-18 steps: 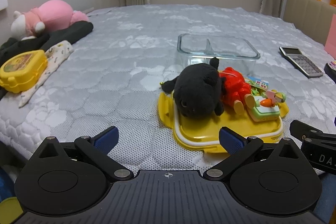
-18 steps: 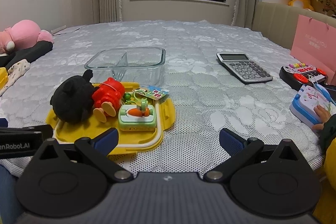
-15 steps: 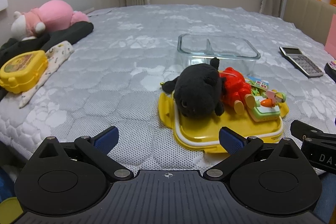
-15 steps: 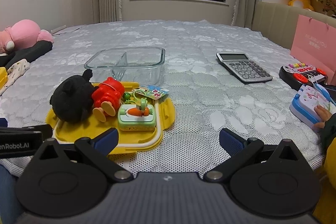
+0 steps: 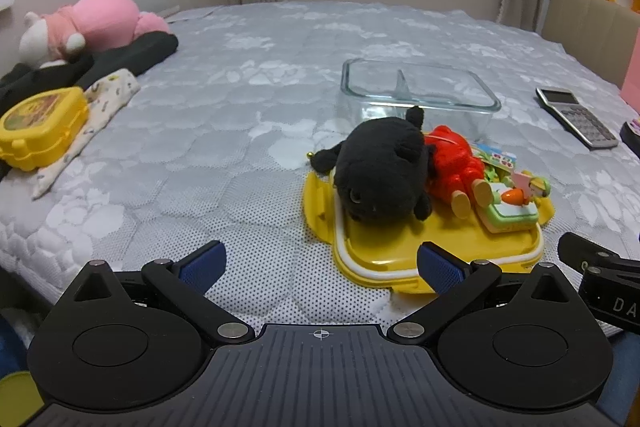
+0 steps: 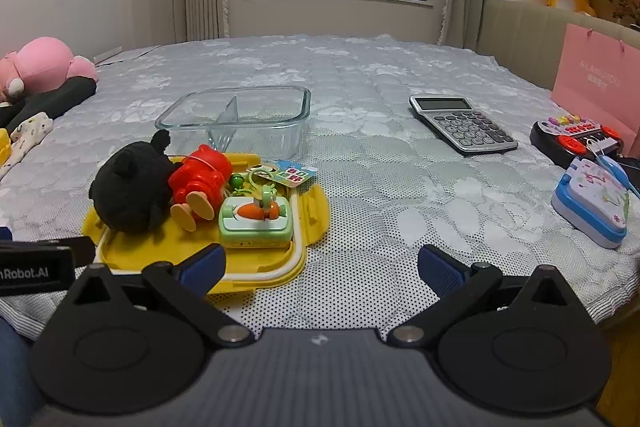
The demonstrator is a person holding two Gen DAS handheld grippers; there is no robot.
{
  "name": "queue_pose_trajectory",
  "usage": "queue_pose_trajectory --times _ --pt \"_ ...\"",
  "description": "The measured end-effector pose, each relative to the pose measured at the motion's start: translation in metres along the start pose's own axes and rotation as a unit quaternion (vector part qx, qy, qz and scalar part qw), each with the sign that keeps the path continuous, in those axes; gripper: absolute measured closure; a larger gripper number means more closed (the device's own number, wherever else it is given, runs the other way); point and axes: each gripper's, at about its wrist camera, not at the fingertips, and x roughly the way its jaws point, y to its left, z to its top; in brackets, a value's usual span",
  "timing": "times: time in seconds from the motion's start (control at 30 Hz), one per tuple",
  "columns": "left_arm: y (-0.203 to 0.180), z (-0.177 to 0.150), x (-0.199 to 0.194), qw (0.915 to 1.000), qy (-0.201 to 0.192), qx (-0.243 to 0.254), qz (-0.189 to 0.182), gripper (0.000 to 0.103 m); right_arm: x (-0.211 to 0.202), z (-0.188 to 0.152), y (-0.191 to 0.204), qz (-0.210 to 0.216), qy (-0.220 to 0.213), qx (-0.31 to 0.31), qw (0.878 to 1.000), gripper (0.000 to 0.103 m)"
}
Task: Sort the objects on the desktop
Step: 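Move the right tool toward the black plush toy on the yellow tray, then grasp the black plush toy with the right tool and lift it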
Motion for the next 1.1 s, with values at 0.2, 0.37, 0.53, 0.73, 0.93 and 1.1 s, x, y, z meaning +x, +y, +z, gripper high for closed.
queue_pose_trajectory --times 0.2,0.37,0.53,0.73,0.93,1.1 --pt "0.002 0.001 0.005 1.0000 0.004 -0.002 -0.003 0.000 0.003 0.000 0.000 0.006 -0.001 -0.003 1.000 0.000" --pt "0.001 0.003 0.012 1.0000 0.003 0.000 -0.004 0.000 0.007 0.002 -0.001 0.011 -0.003 -0.004 1.000 0.000" --pt "0.002 0.010 0.017 0.9999 -0.010 0.001 0.003 0.000 0.011 0.007 -0.004 0.018 -0.006 -0.006 1.000 0.000" --pt "0.011 0.037 0.026 0.9994 -0.024 -0.013 -0.020 0.000 0.017 0.022 0.000 0.022 -0.023 -0.001 0.999 0.000" --pt "0.004 0.062 0.049 0.9987 -0.017 -0.014 -0.046 0.000 0.033 0.030 -0.003 0.033 -0.027 0.009 0.999 0.001" --pt "0.002 0.069 0.065 0.9975 -0.006 -0.016 -0.068 0.000 0.038 0.039 0.017 0.077 -0.016 -0.011 0.997 0.004"
